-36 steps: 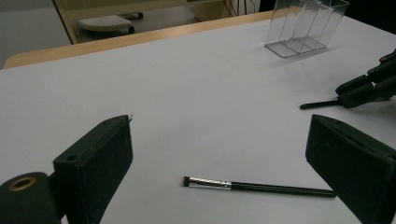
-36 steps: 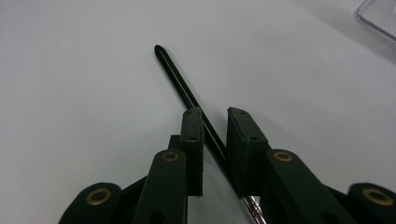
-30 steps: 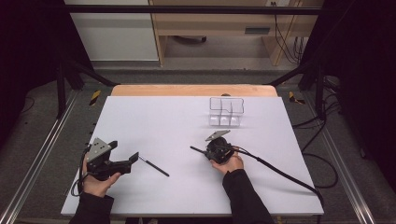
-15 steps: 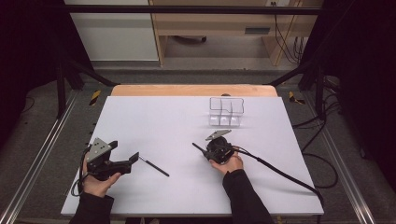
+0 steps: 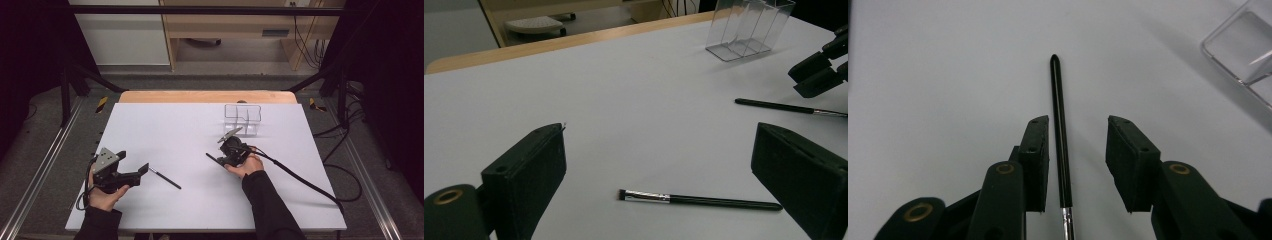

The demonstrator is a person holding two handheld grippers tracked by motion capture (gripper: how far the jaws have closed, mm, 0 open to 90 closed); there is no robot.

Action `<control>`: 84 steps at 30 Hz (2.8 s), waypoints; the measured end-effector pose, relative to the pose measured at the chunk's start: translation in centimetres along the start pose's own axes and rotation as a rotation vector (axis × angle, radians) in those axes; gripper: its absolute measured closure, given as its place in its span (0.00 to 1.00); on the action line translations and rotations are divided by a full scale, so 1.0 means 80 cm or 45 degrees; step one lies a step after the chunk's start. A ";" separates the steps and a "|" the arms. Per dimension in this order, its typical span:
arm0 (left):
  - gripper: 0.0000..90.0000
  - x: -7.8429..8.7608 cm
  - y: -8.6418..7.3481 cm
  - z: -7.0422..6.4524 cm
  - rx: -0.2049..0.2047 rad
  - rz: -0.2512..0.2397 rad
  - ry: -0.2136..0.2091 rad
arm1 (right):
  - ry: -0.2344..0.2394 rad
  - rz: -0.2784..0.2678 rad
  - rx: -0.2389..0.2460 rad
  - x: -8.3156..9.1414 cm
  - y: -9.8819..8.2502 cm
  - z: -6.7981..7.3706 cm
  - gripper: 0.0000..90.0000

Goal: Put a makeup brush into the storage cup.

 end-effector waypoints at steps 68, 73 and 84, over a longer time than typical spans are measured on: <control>0.07 -0.005 0.014 -0.028 -0.162 0.038 -0.073 | 0.164 0.004 0.144 0.082 0.013 0.017 0.94; 0.07 -0.003 0.020 -0.034 -0.191 0.037 -0.089 | 0.201 -0.022 0.154 0.093 0.016 0.022 0.94; 0.07 -0.005 0.035 -0.044 -0.275 0.045 -0.111 | 0.243 -0.053 0.165 0.114 0.022 0.027 0.94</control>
Point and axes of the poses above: each handheld gripper's, and its own axes: x roughly backward along the jaws, y roughly out of its top, z roughly to its left, the point moved 2 cm from there along -x, roughly forward along the jaws
